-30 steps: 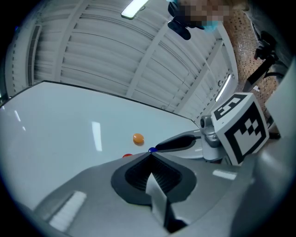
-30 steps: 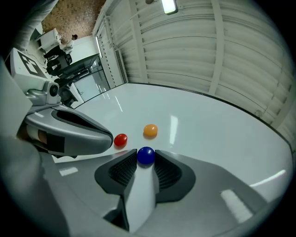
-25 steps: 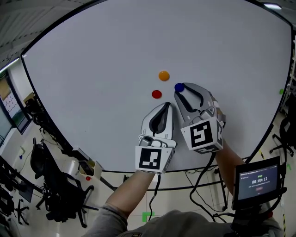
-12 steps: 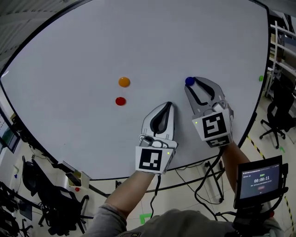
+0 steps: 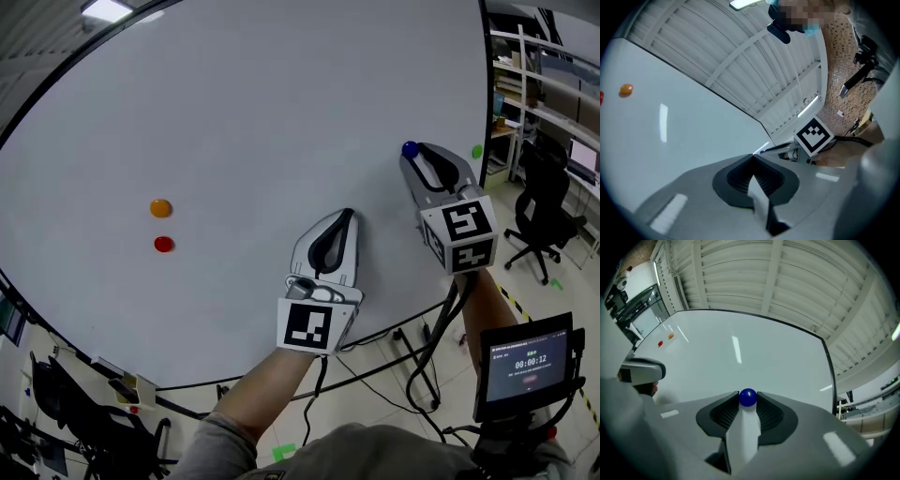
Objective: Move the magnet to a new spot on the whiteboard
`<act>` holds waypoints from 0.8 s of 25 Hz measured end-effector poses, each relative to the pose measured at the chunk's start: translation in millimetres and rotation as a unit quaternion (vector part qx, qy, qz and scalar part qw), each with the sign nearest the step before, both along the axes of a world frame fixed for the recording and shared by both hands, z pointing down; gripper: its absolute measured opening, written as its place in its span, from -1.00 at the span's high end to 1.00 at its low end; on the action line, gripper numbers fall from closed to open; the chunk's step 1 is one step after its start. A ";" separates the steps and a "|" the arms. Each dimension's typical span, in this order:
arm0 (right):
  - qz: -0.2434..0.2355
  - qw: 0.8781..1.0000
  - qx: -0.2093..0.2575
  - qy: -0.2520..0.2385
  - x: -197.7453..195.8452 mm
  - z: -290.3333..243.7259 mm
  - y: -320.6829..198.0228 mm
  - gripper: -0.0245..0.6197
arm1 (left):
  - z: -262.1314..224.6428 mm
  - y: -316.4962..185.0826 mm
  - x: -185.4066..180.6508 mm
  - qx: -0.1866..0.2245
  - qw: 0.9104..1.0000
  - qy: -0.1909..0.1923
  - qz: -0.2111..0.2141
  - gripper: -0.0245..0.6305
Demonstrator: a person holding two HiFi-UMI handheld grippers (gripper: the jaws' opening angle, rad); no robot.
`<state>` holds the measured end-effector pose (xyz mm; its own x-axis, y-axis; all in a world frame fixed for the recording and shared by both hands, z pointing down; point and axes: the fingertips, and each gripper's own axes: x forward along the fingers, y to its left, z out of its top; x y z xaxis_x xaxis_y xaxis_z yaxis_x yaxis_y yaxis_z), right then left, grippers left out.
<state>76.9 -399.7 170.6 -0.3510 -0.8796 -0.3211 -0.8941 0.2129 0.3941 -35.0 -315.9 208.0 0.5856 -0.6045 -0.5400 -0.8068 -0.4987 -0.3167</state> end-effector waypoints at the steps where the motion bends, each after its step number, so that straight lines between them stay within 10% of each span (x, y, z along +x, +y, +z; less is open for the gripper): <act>1: 0.002 1.000 -0.005 -0.008 5.7 2.5 -2.3 0.53 | 2.2 -1.0 2.4 0.001 1.000 0.001 0.004 0.93; 10: 0.017 0.998 -0.021 -0.048 175.5 -18.3 -45.6 0.54 | -12.2 -34.2 155.2 0.005 1.000 -0.010 0.028 0.93; 20: 0.009 0.996 -0.032 -0.077 193.3 -29.9 -44.5 0.53 | -10.8 -32.5 165.4 0.006 0.999 -0.011 0.042 0.93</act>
